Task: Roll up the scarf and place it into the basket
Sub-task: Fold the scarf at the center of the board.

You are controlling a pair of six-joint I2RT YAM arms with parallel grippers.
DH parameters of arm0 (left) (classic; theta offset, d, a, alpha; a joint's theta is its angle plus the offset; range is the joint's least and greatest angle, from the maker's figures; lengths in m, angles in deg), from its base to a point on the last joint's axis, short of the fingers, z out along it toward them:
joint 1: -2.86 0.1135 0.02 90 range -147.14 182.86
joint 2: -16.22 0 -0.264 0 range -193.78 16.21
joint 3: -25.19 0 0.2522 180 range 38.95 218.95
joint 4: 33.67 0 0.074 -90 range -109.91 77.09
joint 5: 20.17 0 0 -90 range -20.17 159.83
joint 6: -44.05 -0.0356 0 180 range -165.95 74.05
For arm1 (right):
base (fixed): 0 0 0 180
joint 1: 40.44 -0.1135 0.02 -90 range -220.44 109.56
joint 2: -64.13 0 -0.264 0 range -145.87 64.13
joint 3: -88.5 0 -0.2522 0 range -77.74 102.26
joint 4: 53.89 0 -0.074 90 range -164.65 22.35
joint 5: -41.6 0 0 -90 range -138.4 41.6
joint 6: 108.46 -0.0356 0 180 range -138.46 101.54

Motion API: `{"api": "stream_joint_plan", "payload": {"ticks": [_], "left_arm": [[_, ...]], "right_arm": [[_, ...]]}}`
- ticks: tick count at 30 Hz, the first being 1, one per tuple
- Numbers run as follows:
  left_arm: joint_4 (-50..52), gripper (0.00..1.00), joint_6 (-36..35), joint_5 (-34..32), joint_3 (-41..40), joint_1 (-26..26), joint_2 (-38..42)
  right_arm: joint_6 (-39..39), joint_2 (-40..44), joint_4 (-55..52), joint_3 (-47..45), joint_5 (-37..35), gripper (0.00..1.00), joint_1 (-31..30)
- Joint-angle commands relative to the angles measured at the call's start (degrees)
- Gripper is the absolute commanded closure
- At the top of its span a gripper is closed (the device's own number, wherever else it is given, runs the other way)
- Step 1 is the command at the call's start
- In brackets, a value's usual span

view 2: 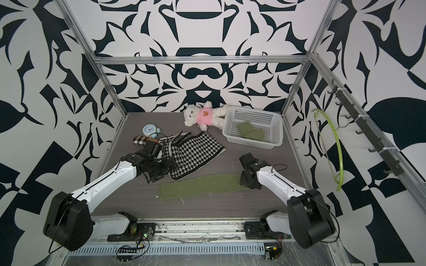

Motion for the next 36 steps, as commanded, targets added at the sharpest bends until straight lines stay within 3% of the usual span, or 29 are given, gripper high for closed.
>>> {"api": "stream_joint_plan", "payload": {"ticks": [1,3,8,11,15,20,27,36], "left_arm": [[-0.80,0.01,-1.94,2.91,2.54,0.28,0.43],[-3.06,0.01,-0.78,5.48,2.39,0.28,0.45],[-9.54,0.01,2.87,10.91,-0.10,0.45,1.86],[-11.13,0.01,3.80,9.66,-2.01,1.38,5.37],[-10.58,0.01,3.83,10.52,-4.33,6.53,9.34],[-7.39,0.01,1.95,12.19,-5.64,12.40,10.71],[-6.86,0.01,1.54,13.18,-7.89,15.51,12.30],[-4.65,0.01,-0.92,15.09,-6.49,15.73,8.21]], "right_arm": [[-1.54,7.30,-10.89,6.22,-14.22,1.00,0.28],[-1.08,8.79,-16.81,10.73,-19.12,1.00,0.25],[3.75,8.04,-18.12,16.53,-15.52,1.00,-3.29],[3.88,6.13,-15.18,18.95,-11.02,1.00,-12.39],[2.29,0.41,-6.65,21.96,-6.22,1.00,-27.09],[2.71,-13.08,-4.03,30.37,-5.64,1.00,-37.73],[1.72,-25.33,0.77,36.53,1.08,1.00,-42.41],[0.82,-32.66,3.33,39.56,7.73,1.00,-45.52]]}}
